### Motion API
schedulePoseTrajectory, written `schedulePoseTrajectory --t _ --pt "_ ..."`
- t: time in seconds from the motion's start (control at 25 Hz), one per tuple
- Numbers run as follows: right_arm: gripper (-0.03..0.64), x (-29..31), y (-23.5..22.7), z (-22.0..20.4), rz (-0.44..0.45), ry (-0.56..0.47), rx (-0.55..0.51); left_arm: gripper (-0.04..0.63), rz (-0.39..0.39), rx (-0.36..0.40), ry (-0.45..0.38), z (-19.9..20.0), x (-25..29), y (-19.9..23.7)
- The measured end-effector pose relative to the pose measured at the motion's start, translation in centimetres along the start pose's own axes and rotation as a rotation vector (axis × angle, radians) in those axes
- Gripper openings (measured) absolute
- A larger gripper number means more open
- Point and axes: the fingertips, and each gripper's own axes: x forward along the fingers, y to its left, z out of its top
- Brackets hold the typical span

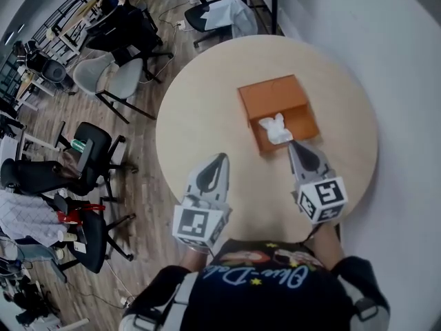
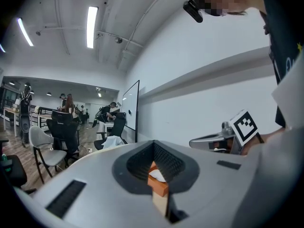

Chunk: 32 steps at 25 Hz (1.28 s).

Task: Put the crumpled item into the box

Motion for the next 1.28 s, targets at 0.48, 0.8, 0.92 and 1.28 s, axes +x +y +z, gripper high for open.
schedulePoseTrajectory --t 0.48,0.8,0.92,1.28 --pt "-0.001 -1.0 0.3 0.4 0.012 -0.011 -0.022 -0.008 -0.031 0.016 -0.054 0.0 1.1 0.1" --pt "-0.002 -0.3 0.2 0.1 0.026 0.004 -0.050 -0.008 -0.028 -0.005 -0.098 0.4 1.5 0.5" --pt "-0.002 -0.1 0.3 0.2 0.019 0.010 -0.053 -0.008 -0.014 -0.003 -0.074 0.2 1.1 0.9" --pt "-0.002 0.3 0.4 -0.1 0.018 0.023 -0.043 -0.008 0.007 -0.008 -0.087 -0.1 0.6 1.4"
